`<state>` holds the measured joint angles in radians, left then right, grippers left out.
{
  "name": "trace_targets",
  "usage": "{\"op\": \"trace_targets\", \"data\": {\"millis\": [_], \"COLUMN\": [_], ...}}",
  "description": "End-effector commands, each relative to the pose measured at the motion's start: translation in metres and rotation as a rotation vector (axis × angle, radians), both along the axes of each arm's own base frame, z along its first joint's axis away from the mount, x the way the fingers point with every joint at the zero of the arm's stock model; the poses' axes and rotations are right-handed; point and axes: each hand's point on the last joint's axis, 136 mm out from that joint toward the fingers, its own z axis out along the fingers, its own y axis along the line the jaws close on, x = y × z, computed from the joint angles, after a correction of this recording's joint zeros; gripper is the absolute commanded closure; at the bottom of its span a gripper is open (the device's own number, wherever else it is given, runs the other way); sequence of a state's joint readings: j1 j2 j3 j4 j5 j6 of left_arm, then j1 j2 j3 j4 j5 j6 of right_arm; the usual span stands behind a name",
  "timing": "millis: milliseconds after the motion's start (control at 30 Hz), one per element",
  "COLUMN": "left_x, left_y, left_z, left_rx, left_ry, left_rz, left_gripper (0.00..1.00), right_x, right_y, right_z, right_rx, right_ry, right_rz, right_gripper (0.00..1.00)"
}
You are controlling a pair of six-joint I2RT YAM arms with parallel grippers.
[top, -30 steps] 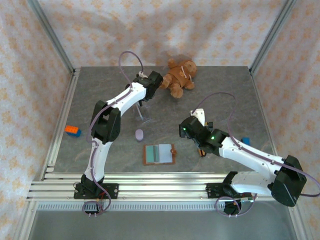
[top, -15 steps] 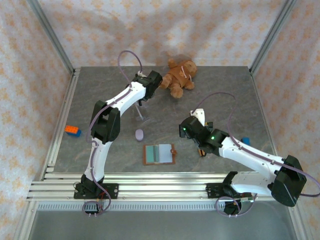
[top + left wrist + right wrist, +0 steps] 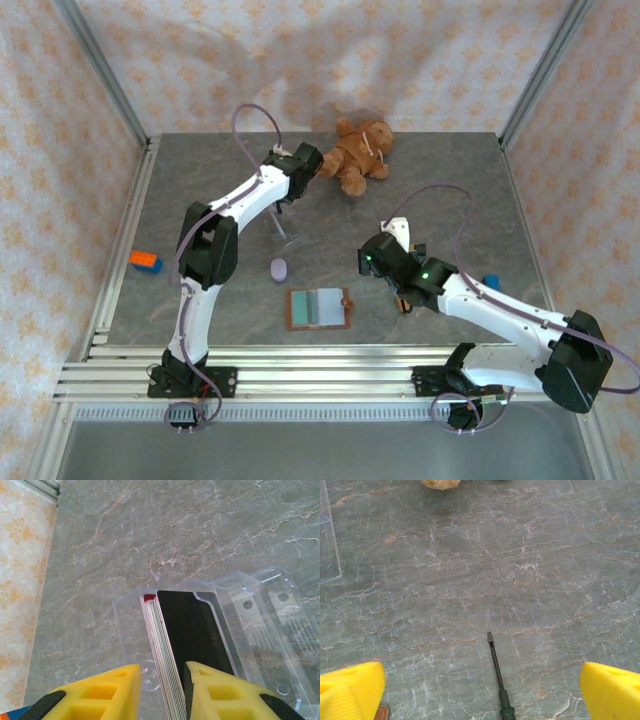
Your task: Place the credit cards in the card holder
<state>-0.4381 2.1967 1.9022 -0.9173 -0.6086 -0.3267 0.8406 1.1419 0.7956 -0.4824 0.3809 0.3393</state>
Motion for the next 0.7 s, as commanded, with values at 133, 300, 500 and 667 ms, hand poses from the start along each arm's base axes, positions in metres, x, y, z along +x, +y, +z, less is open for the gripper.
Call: {"op": "trace_targets", "data": {"millis": [133, 300, 500, 667], "left_x": [-0.007, -0.013, -0.006, 0.002], "left_y": [0.008, 0.008, -0.006, -0.014], "left_z": [0.018, 0.022, 0.002, -0.005], "left_rx": [-0.235, -0.436, -0.659, -0.716], "left_ry": [-0.105, -0.189, -0.141, -0.162], "left_rz": [0.154, 0.296, 0.407, 0.437], "left_gripper": [0.61, 0.53, 0.46, 0.41], "right_x": [0.002, 0.004, 0.007, 0.010], "right_y": [-0.003, 0.001, 0.006, 0.011], "right_z": [0.003, 0.003, 0.005, 0.001], "right_rx": [-0.003, 0.000, 0.008, -0.008], "right_ry": [-0.004, 0.004, 0.002, 0.019], "right_rz": [-0.023, -0.017, -0.012, -0.002], "right_gripper": [0.01, 0.01, 0.01, 0.01]}}
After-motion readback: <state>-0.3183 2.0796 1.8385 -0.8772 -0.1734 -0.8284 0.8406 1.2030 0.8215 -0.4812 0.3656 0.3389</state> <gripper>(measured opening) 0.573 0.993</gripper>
